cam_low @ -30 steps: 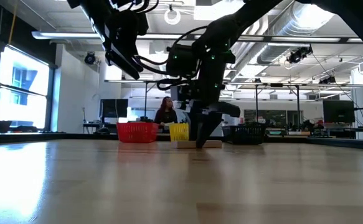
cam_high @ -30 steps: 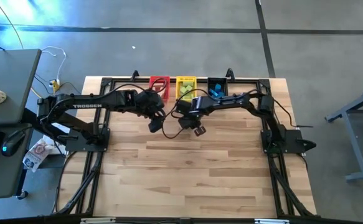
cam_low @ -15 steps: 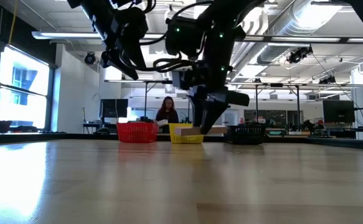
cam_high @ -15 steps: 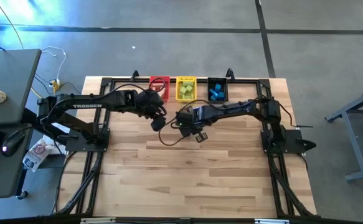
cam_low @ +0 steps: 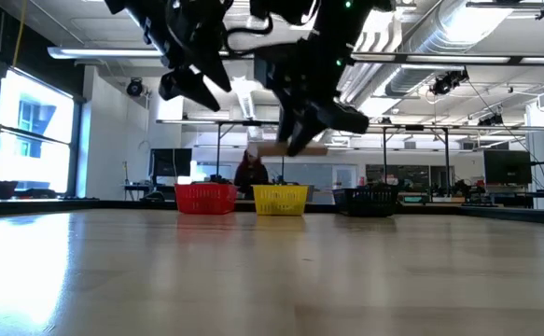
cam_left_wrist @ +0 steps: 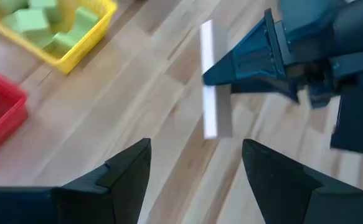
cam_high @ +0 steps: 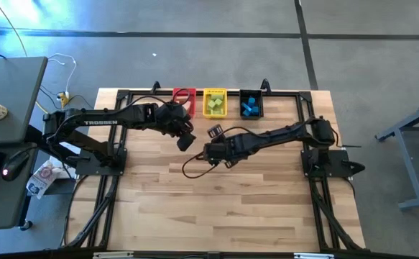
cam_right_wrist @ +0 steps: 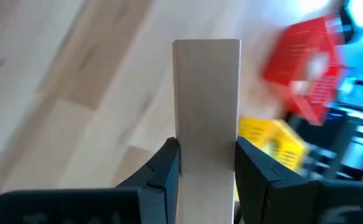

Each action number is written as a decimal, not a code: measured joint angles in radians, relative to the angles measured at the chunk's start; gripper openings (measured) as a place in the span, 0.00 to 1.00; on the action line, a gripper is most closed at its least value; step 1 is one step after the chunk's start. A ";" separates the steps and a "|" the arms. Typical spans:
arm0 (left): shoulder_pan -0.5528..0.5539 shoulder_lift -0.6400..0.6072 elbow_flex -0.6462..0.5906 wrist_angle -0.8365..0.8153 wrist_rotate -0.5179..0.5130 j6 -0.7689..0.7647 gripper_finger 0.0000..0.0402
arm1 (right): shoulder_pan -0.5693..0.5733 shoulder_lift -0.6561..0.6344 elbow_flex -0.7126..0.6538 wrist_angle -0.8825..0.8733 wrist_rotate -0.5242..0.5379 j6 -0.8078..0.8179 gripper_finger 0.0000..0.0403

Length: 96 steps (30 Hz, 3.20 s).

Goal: Sort & place blocks by color
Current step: Put the brown block into the red basket

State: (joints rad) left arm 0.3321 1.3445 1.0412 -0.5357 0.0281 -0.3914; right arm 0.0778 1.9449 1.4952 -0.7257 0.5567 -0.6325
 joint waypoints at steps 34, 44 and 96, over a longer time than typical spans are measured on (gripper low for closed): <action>-0.006 0.000 0.000 0.189 -0.013 0.002 0.49 | 0.021 -0.082 0.002 0.351 0.326 -0.067 0.22; -0.006 0.000 0.000 0.185 -0.017 0.057 0.19 | 0.022 -0.082 0.002 0.349 0.335 -0.069 0.22; 0.375 0.302 0.000 0.097 -0.444 0.272 0.10 | 0.021 -0.082 0.002 0.239 0.353 0.139 0.27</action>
State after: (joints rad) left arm 0.7069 1.6463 1.0412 -0.4386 -0.4161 -0.1196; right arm 0.0990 1.8629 1.4975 -0.4870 0.9096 -0.4938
